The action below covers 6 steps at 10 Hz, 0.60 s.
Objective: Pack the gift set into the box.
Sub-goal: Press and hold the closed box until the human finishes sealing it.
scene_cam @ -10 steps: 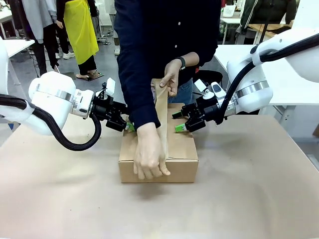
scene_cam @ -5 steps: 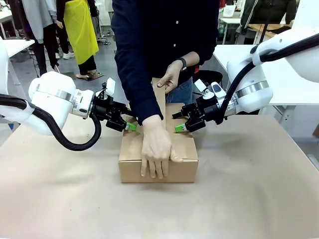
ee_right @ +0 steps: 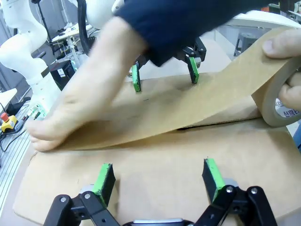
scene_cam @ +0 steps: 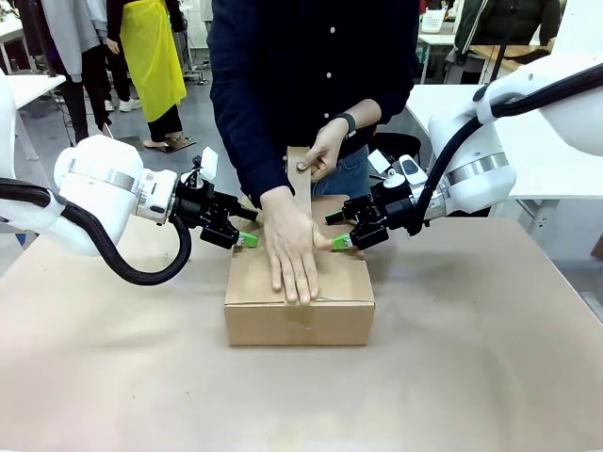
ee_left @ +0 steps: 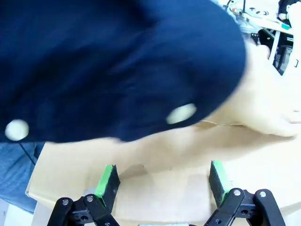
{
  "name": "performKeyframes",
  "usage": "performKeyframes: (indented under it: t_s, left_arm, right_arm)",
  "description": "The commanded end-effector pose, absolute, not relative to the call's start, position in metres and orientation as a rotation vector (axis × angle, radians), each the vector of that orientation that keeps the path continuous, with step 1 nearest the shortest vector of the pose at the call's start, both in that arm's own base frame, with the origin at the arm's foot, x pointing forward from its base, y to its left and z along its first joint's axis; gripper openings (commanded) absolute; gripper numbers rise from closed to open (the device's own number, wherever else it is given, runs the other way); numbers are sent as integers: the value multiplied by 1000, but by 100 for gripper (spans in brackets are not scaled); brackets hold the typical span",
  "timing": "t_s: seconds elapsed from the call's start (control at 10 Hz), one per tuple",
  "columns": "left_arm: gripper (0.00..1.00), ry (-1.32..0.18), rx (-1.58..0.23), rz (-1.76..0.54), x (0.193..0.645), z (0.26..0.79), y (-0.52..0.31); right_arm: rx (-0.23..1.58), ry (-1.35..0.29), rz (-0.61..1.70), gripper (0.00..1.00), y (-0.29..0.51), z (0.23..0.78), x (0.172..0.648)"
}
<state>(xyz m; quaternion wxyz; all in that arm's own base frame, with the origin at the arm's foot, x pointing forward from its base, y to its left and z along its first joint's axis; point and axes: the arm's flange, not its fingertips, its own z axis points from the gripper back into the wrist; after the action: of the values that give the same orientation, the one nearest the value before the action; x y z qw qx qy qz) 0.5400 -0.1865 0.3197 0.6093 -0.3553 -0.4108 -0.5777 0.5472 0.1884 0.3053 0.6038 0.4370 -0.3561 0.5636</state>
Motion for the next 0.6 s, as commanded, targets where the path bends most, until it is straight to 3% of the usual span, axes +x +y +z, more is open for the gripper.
performKeyframes:
  t_s: [0.0,0.5]
  left_arm:
    - [100,-947,-827,-1334,537,318,-184]
    - [100,-947,-827,-1334,537,318,-184]
  right_arm:
    - [1005,-817,1299,100,188,302,547]
    - [1005,-817,1299,100,188,302,547]
